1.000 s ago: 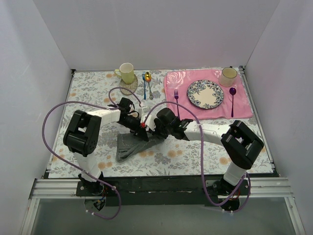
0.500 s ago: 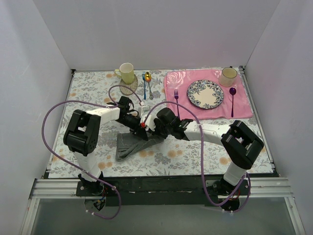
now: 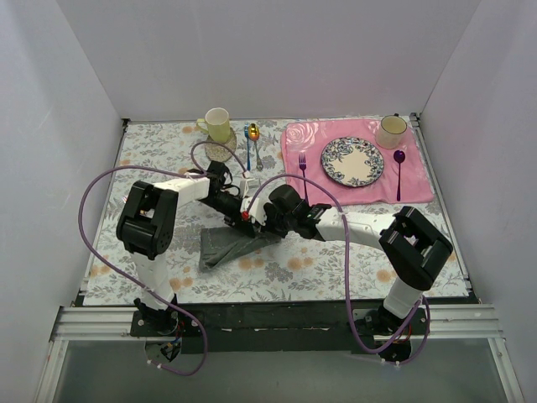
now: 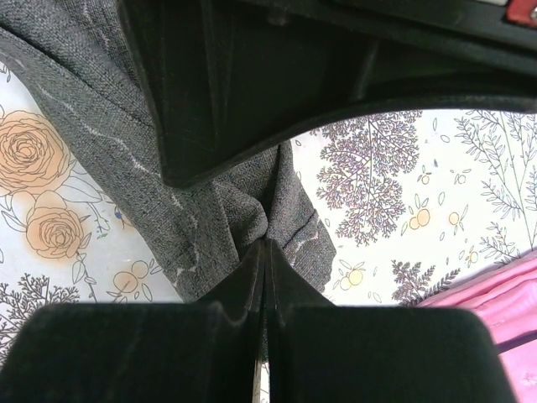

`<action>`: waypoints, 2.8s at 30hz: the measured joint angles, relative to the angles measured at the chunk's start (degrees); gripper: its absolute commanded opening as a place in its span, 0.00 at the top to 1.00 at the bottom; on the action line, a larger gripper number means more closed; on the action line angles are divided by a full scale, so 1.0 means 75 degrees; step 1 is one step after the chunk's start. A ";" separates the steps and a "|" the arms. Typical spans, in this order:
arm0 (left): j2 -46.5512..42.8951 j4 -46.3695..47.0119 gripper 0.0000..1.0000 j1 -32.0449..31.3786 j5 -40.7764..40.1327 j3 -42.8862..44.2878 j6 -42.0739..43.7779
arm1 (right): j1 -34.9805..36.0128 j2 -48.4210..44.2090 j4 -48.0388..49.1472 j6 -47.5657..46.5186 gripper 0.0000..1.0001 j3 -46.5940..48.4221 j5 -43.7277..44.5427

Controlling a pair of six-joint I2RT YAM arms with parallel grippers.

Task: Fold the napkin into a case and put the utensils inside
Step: Stuff the top corner of the smaller-rectangle-folded napkin into the folded napkin.

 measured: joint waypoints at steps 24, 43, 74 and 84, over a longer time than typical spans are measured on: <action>0.2495 -0.1574 1.00 0.0586 0.0927 0.1588 0.0172 | -0.0350 0.0003 -0.0242 0.0370 0.99 0.0493 -0.0187; 0.3080 -0.2425 1.00 0.0618 0.0857 0.2267 -0.0495 | -0.0370 0.0003 -0.0571 0.0615 0.52 0.0551 -0.0507; 0.3083 -0.2530 0.73 0.0629 0.0866 0.2337 -0.0571 | -0.0248 0.1239 -0.0609 0.0396 0.99 0.1122 0.0192; 0.0863 -0.1087 0.47 0.1754 0.0965 0.0507 -0.0822 | -0.0204 0.1174 0.0181 0.0221 0.99 0.0685 0.0318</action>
